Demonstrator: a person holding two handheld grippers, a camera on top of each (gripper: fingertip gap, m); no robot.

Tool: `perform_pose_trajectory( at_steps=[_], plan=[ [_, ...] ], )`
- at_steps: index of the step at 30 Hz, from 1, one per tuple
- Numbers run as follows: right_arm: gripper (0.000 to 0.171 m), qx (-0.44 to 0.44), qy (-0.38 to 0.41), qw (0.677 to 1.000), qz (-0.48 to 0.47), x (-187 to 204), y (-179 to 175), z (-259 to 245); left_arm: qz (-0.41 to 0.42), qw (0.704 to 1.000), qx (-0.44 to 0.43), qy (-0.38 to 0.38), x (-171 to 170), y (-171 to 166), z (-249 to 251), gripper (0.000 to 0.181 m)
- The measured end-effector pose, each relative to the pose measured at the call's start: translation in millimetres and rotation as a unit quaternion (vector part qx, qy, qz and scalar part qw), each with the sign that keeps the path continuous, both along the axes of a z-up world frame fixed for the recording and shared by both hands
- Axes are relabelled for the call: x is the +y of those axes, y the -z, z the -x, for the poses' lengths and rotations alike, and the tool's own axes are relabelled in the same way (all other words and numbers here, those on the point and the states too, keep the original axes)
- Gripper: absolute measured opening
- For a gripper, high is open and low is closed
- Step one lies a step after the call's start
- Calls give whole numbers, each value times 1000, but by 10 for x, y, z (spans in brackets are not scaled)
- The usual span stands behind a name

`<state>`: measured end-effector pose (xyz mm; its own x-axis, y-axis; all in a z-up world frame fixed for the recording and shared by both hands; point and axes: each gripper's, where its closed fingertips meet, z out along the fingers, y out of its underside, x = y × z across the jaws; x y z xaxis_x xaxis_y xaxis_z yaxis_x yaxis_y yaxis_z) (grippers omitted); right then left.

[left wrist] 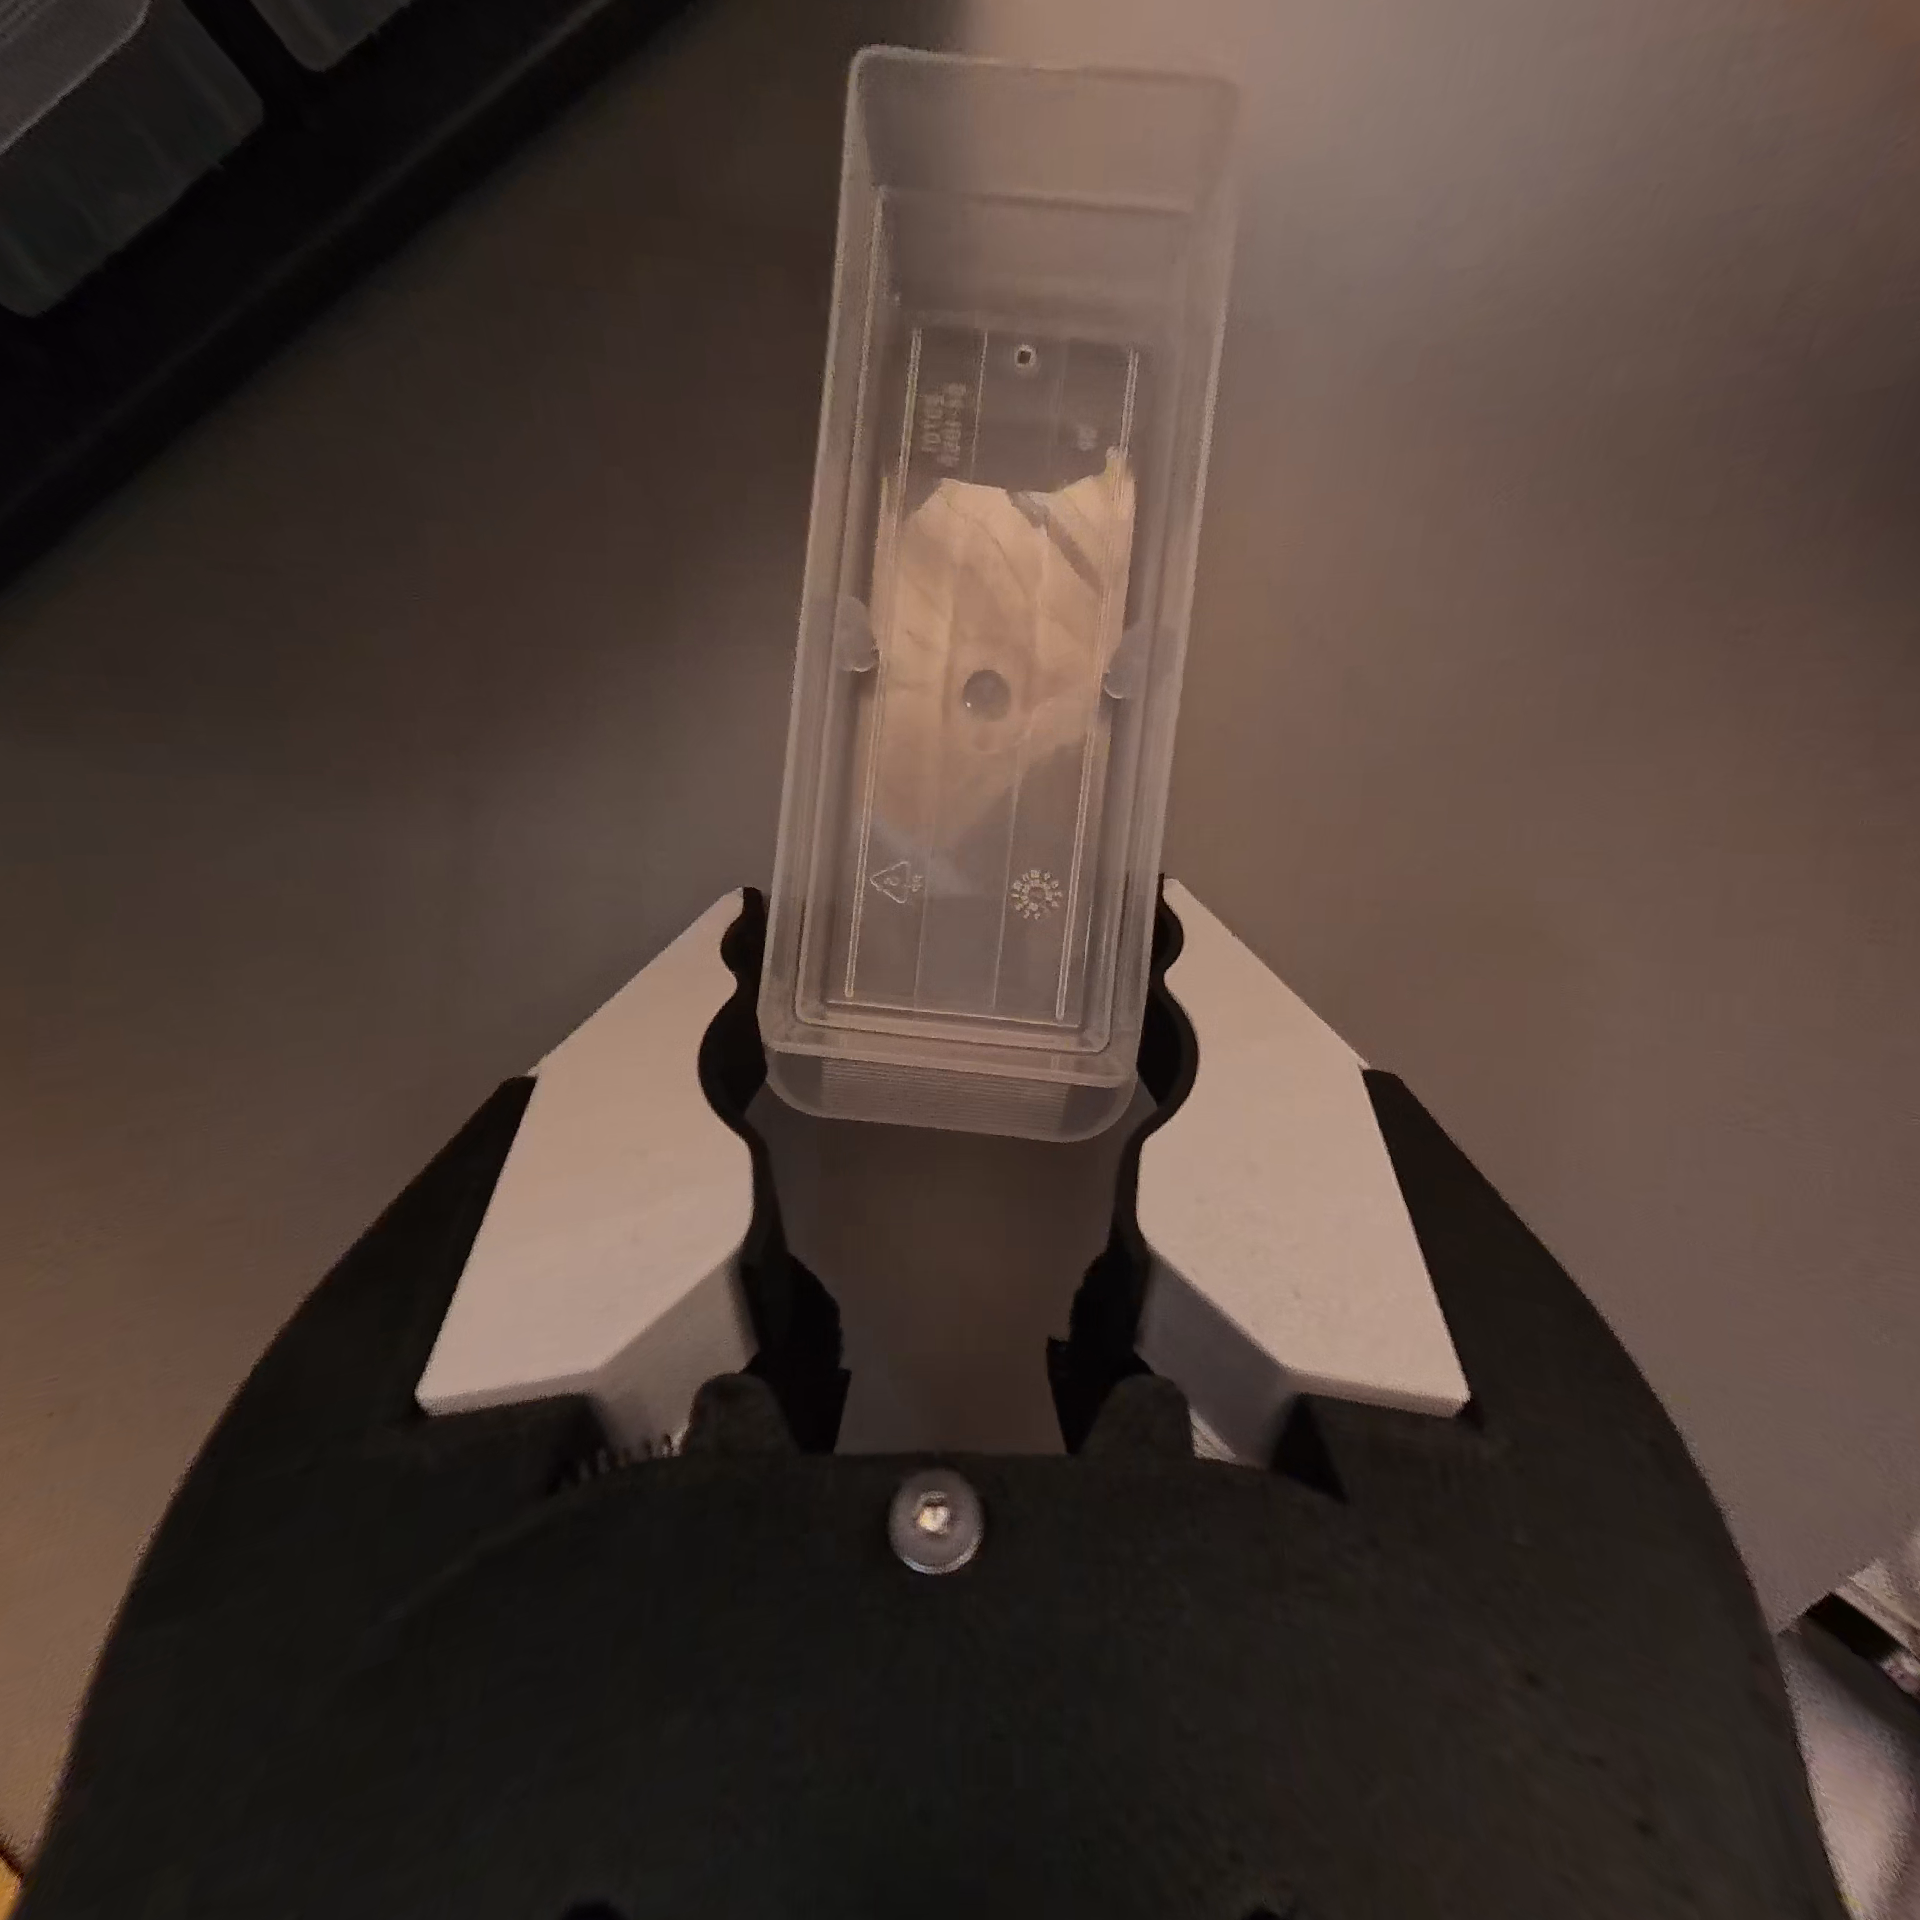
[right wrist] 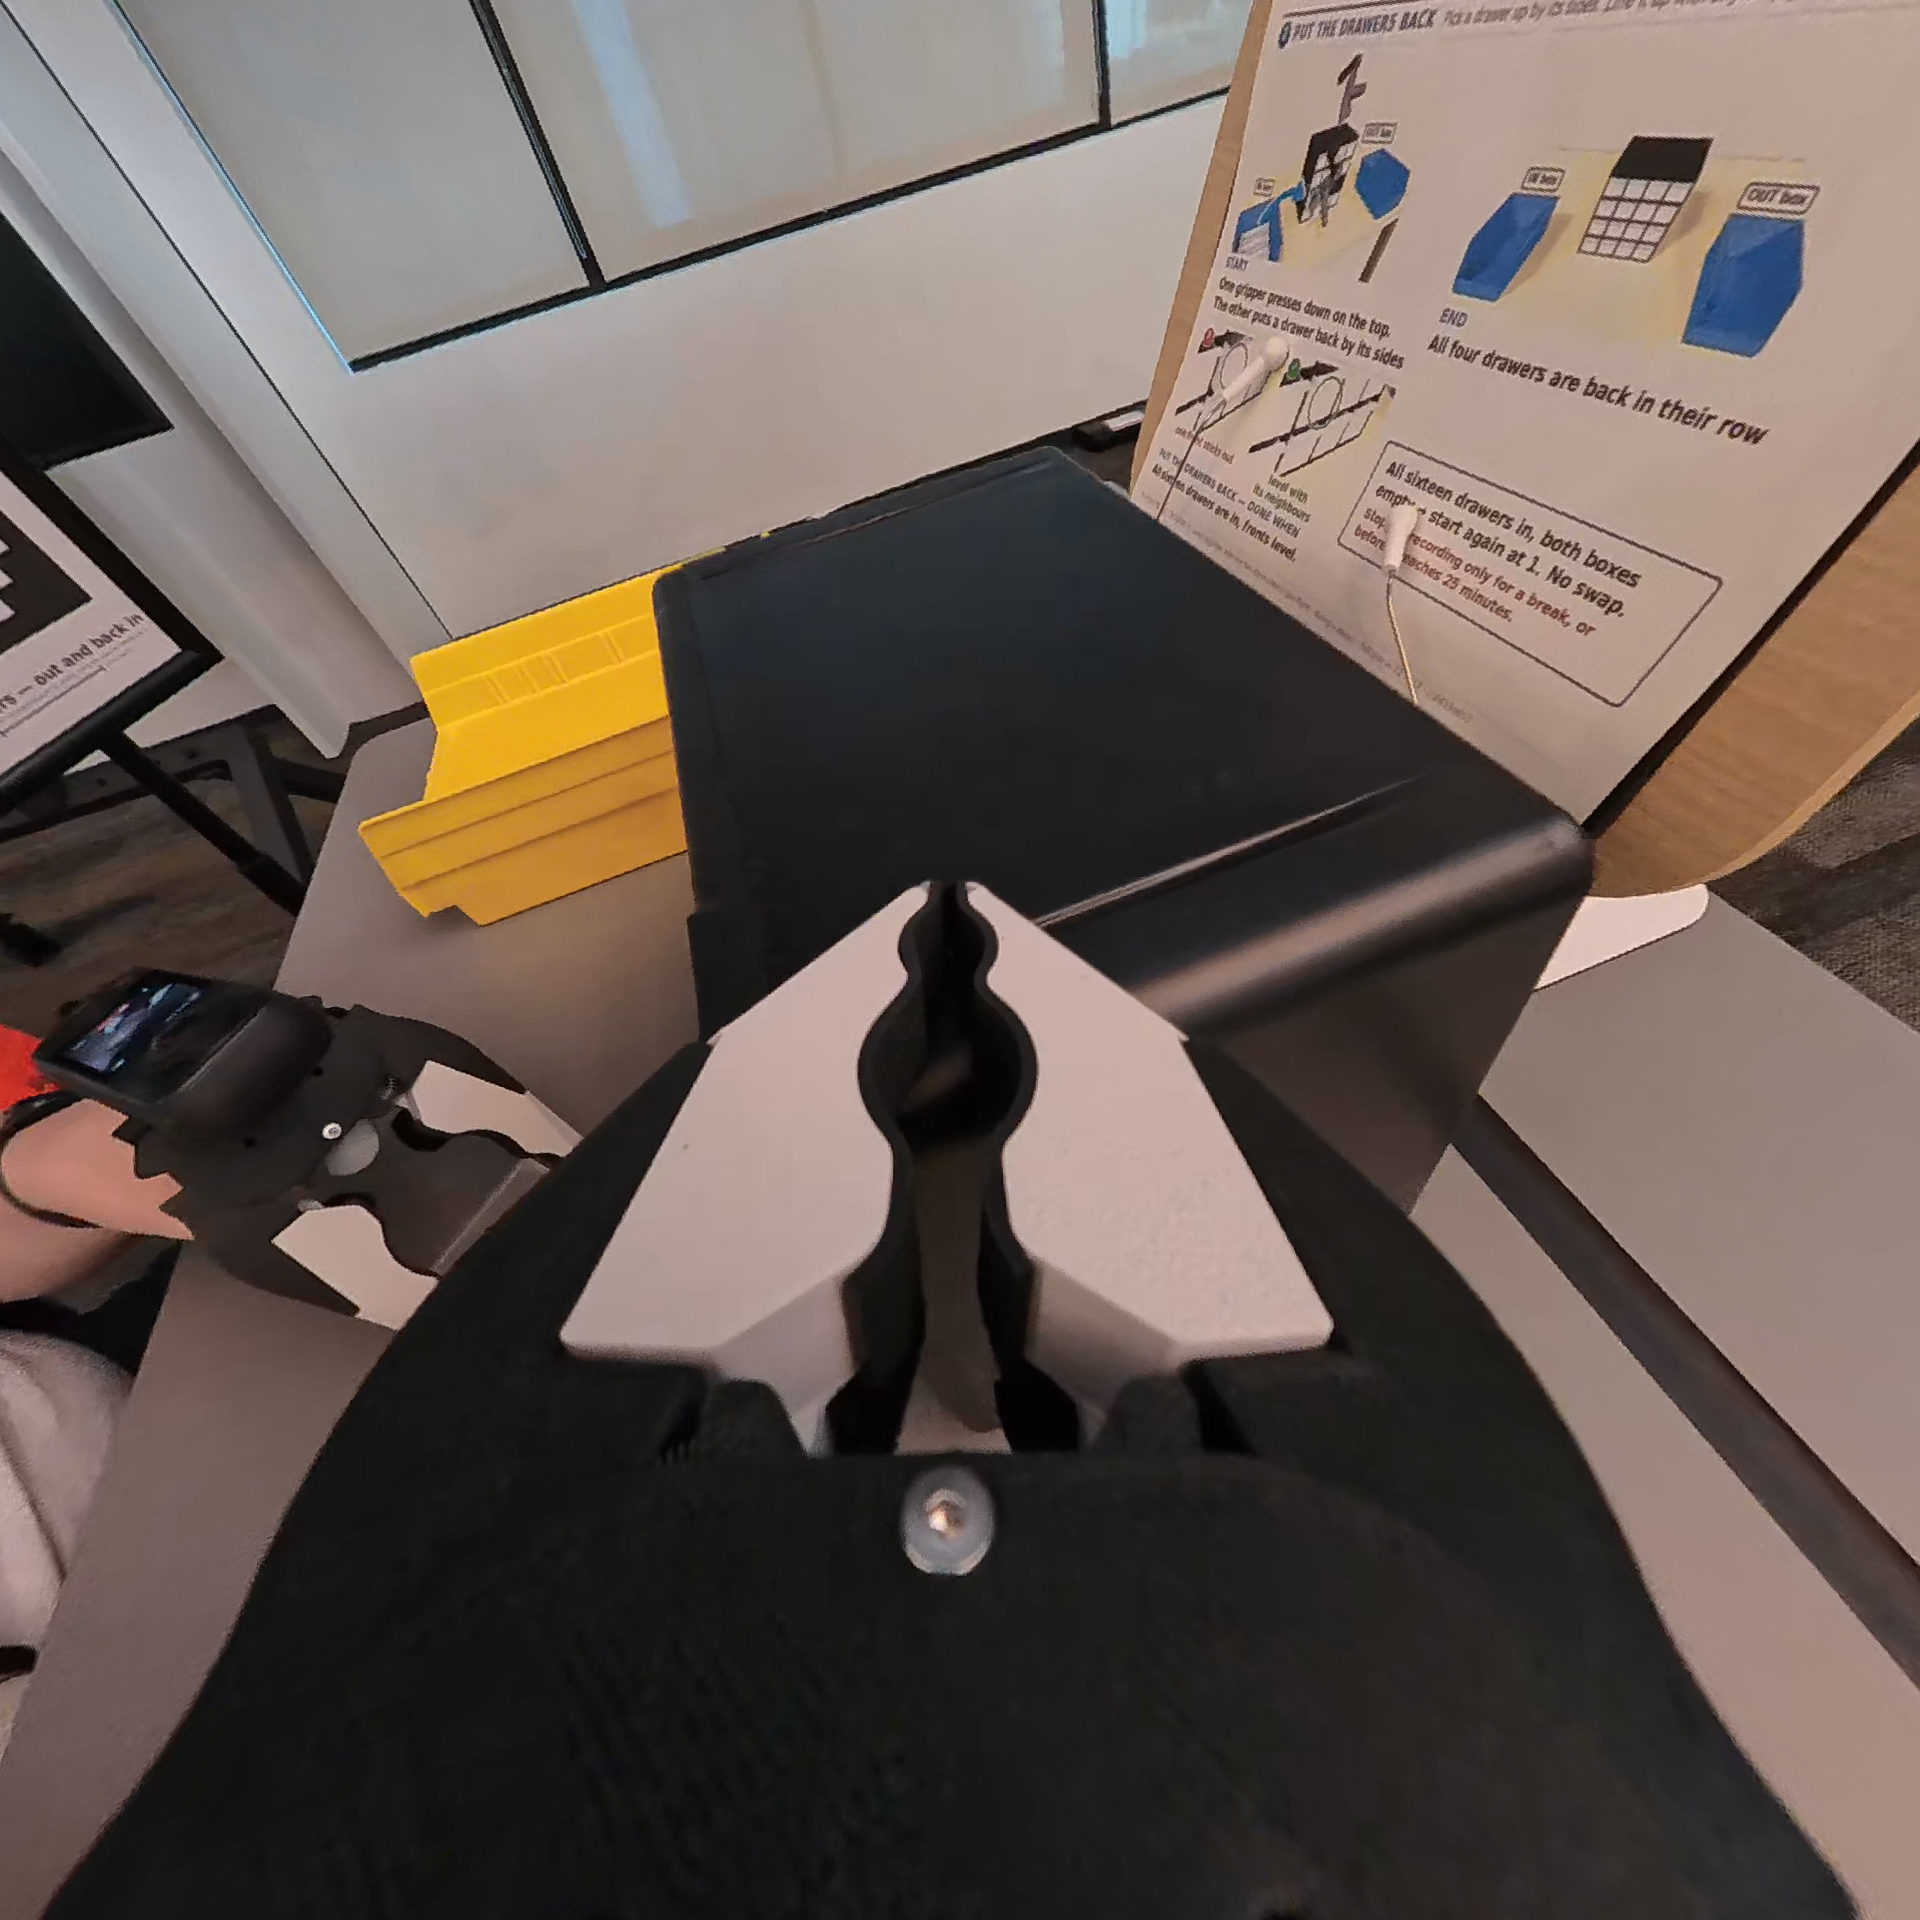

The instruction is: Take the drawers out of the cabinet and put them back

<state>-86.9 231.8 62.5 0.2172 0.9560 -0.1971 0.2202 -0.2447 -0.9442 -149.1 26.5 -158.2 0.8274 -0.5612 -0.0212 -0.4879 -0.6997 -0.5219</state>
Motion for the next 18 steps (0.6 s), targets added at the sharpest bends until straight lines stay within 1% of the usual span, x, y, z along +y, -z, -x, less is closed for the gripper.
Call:
perform_pose_trajectory(
  at_steps=[4, 7, 12, 16, 18],
  plan=[
    [0, 1, 0, 1000, 1, 3, -2, 0, 2, 1000, 3, 11, 7, 6, -7, 72],
    [0, 9, 9, 1000, 21, 6, -4, 0, -4, 1000, 3, 22, 15, 10, -16, 74],
    [0, -8, 28, 999, 13, 8, -4, 0, -7, 999, 1, 41, 21, 9, -29, 73],
    [0, -19, 40, 999, 4, -37, -13, -16, -4, 1000, -3, 21, 16, 7, -21, 73],
    [0, 3, 52, 998, -31, -101, -141, -42, -8, 1000, -6, 6, 12, 7, -31, 73]
  ],
)
